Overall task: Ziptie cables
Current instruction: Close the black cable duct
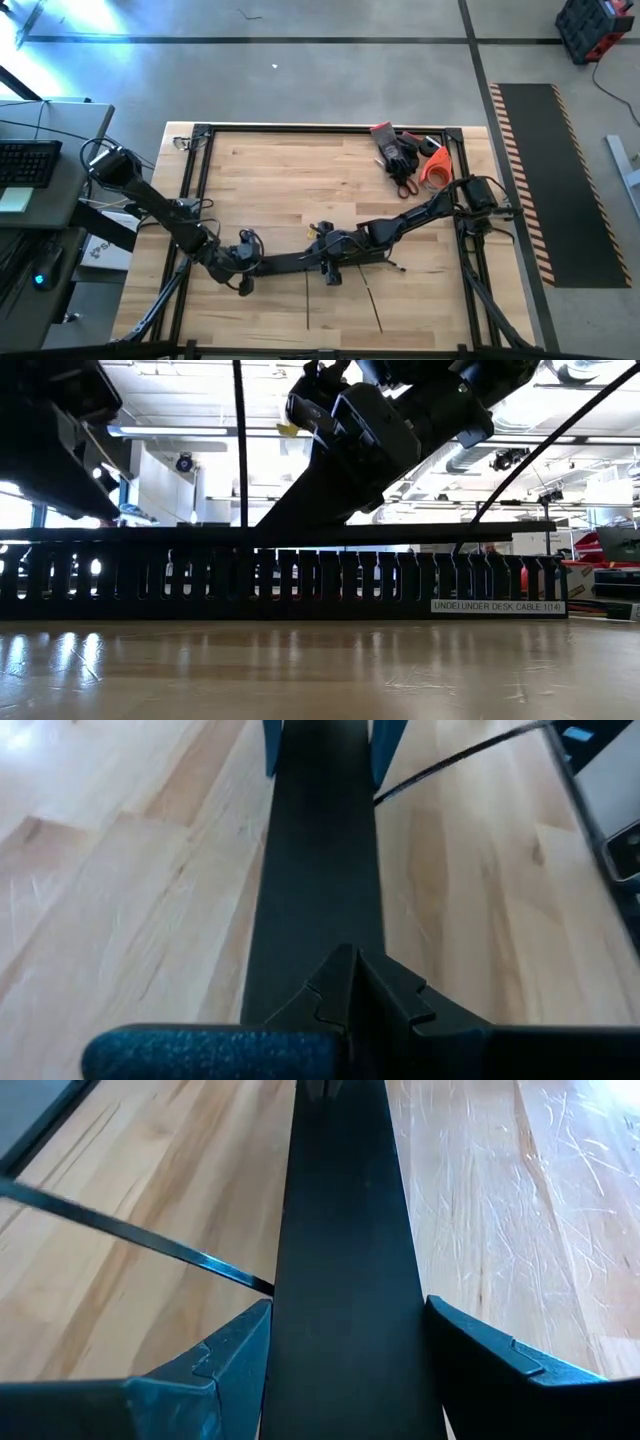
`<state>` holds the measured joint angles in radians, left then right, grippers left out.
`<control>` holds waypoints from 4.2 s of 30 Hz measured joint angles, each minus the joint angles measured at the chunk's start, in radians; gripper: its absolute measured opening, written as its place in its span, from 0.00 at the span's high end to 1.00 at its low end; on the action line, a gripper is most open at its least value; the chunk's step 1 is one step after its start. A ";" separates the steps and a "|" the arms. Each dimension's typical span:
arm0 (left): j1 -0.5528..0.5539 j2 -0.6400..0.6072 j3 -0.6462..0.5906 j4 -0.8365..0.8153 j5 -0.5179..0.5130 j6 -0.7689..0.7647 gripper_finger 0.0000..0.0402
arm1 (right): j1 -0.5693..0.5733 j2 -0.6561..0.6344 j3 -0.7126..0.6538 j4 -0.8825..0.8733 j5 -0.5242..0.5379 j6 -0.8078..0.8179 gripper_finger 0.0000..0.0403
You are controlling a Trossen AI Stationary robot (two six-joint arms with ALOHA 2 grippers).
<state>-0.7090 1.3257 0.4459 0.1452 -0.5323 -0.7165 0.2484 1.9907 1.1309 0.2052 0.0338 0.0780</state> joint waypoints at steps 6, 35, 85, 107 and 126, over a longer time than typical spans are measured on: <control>0.000 0.082 -0.006 0.063 0.007 -0.033 1.00 | 0.001 0.000 0.000 -0.016 -0.006 0.003 0.47; 0.030 0.085 -0.014 0.168 -0.075 0.003 1.00 | 0.027 0.030 0.003 0.003 0.042 0.077 0.47; 0.204 0.273 0.062 0.393 0.206 0.336 0.32 | 0.023 0.034 0.117 -0.070 -0.011 -0.006 0.15; 0.204 0.273 0.061 0.387 0.191 0.352 0.32 | 0.029 0.091 0.119 -0.104 0.061 0.018 0.17; 0.205 0.274 0.060 0.454 0.182 0.390 0.42 | 0.029 0.098 0.119 -0.099 0.093 0.037 0.39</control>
<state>-0.5037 1.5997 0.5064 0.5988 -0.3506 -0.3262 0.2779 2.0888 1.2499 0.1063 0.1264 0.1150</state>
